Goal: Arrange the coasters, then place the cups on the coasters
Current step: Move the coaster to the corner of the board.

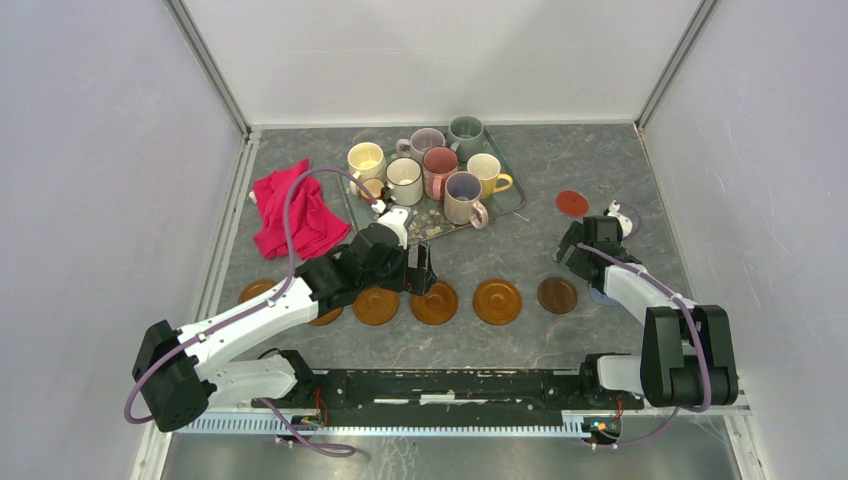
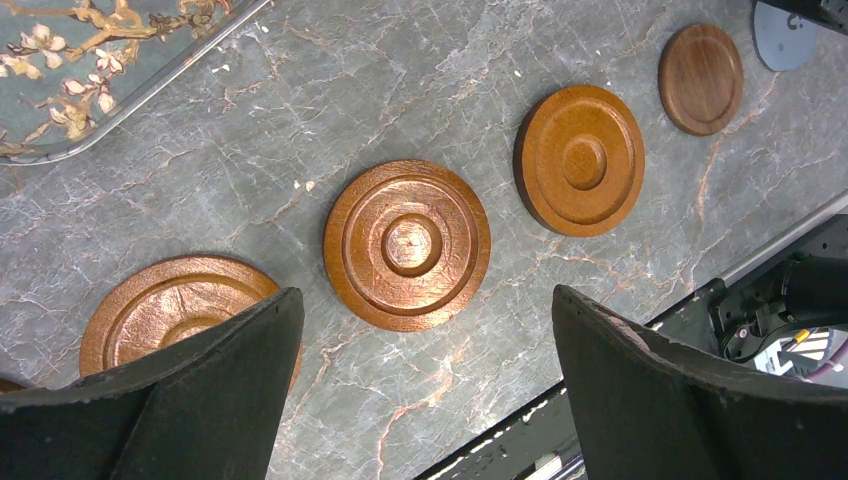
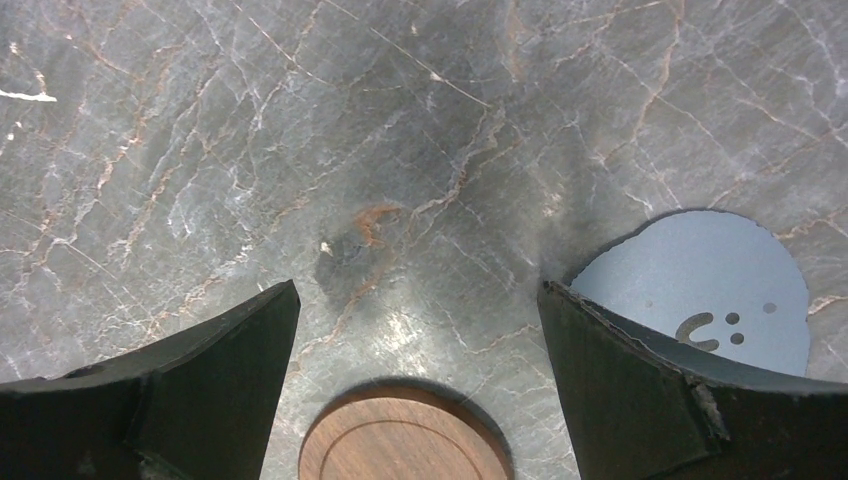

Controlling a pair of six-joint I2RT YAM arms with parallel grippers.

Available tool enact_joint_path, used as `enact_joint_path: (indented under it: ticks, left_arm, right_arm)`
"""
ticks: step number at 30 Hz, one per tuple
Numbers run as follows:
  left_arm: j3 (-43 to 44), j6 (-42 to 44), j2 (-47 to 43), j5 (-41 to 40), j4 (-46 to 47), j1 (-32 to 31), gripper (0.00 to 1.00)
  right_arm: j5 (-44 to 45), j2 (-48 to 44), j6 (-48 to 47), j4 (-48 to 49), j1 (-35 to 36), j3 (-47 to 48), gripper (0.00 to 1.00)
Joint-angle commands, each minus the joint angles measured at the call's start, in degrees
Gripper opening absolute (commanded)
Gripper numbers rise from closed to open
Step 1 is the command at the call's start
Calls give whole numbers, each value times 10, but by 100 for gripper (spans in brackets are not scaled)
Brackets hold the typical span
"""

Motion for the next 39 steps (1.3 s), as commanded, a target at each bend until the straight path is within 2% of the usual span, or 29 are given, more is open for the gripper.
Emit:
enact_joint_path:
  ticks: [1, 11, 20, 26, 33, 39]
  left_arm:
    - [-3, 23, -8, -11, 13, 3, 100]
    - [0, 24, -3, -7, 15, 3, 100]
    - [3, 24, 1, -8, 14, 3, 100]
    - [9, 28, 5, -9, 11, 3, 100]
    - [26, 43, 4, -20, -10, 8, 100]
    - [43, 50, 7, -25, -28, 17, 100]
  right_arm:
    - [19, -13, 2, -47, -3, -13, 98]
    - [5, -29, 2, -47, -3, -25, 98]
    - [-22, -27, -24, -34, -3, 44, 98]
    - [-69, 50, -64, 37, -2, 141, 98]
    - [-140, 213, -88, 104, -2, 288, 98]
    - [-191, 316, -78, 133, -1, 385, 98]
